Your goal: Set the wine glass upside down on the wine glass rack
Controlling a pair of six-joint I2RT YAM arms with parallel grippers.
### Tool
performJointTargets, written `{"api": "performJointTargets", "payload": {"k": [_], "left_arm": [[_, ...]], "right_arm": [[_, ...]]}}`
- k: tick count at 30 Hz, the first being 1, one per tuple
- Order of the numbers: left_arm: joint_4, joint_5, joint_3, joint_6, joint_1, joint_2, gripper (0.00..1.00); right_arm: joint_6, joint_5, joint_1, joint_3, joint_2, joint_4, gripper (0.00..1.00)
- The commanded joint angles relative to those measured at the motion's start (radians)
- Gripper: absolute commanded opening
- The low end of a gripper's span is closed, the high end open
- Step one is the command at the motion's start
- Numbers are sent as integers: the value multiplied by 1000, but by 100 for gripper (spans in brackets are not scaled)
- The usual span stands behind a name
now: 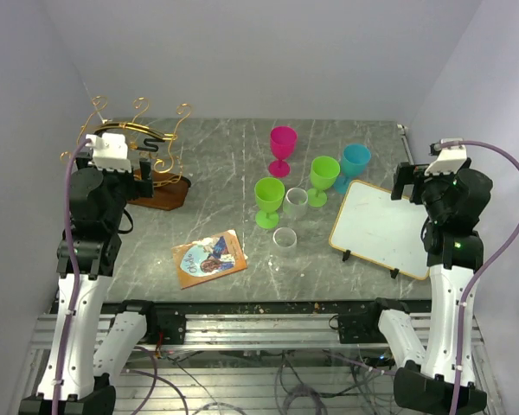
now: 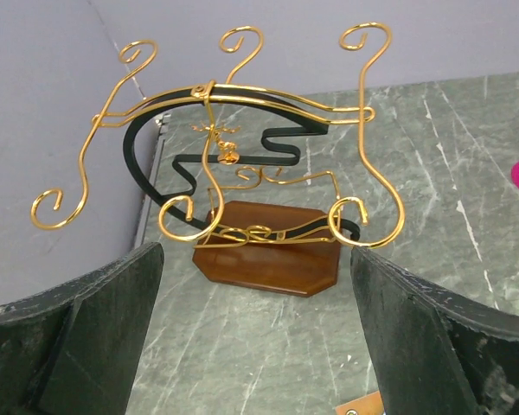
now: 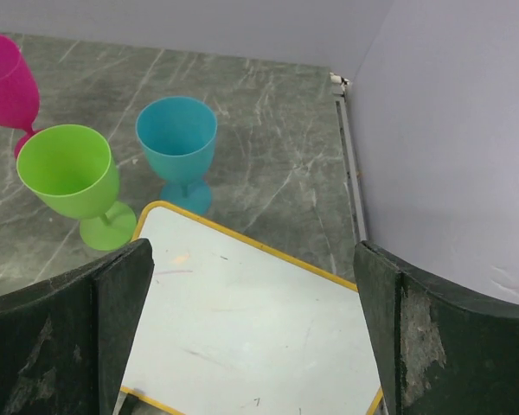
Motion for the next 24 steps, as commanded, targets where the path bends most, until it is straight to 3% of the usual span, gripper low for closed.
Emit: {"api": "performJointTargets", "payload": {"k": [1,16,24], "left_arm": [[-12,-23,30,14,33,3,100],[-54,-31,97,45,82,38,100],[-70,7,179,55,89,111,100]], "right_arm": [[23,-34,-15,21,8,9,100],[0,-123,-35,70,94,-25,100],[-124,-343,-14,88,191,-51,100]]}}
